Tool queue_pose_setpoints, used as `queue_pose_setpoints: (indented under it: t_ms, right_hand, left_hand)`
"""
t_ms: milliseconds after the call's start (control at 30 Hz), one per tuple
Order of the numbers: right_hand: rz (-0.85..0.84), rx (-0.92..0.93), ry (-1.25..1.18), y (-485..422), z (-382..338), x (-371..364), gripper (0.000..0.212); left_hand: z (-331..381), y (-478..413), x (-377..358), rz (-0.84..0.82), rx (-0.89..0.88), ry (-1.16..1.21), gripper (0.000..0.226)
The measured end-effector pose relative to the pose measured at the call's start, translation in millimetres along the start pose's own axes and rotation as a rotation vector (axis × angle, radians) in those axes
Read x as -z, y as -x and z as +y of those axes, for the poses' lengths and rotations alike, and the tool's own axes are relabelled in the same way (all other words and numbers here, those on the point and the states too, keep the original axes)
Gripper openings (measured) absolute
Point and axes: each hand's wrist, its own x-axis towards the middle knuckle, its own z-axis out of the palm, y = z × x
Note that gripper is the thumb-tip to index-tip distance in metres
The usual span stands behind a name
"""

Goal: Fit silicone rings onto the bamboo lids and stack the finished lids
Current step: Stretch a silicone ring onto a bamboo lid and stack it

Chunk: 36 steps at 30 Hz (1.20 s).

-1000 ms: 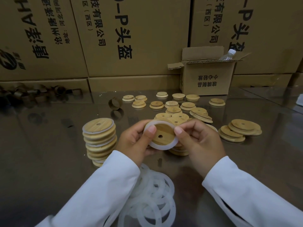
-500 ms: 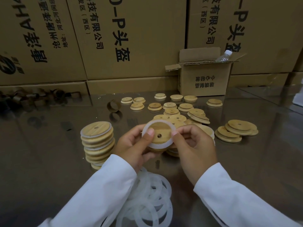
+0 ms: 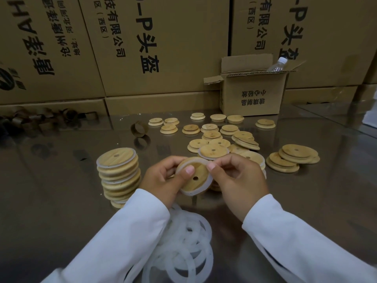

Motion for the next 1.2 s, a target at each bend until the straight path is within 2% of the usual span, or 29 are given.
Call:
queue_pose_setpoints:
  t_ms: [167, 367, 500, 600, 733, 867, 1200]
  right_hand:
    - [-0.004, -0.051, -0.067, -4, -2, 1, 0.013]
    - [-0.008, 0.03, -0.01, 0, 1, 1, 0.008]
    - [0.033, 0.038, -0.015, 3, 2, -4, 0.01]
    - [0.03, 0.053, -0.006, 3, 2, -3, 0.011]
    - [-0.021, 0.064, 0.044, 4, 0, -3, 0.015]
    - [-0.025, 0.012, 0.075, 0, -1, -1, 0.017]
    - [-0.054, -0.012, 0.13, -7, -5, 5, 0.015]
  left_hand:
    - [-2, -2, -1, -0.006, 0.049, 0.139, 0.026]
    - [-3, -1, -2, 0.049, 0.093, 0.18, 0.026]
    - [-1, -3, -2, 0.077, 0.115, 0.227, 0.019]
    - [0, -3, 0, 0.017, 0.132, 0.182, 0.024]
    - [-3, -2, 1, -0.011, 0.106, 0.057, 0.01]
    - [-4, -2, 2, 0.02, 0.029, 0.005, 0.026]
    - [-4, -5, 1, 0.051, -0.013, 0.018, 0.028]
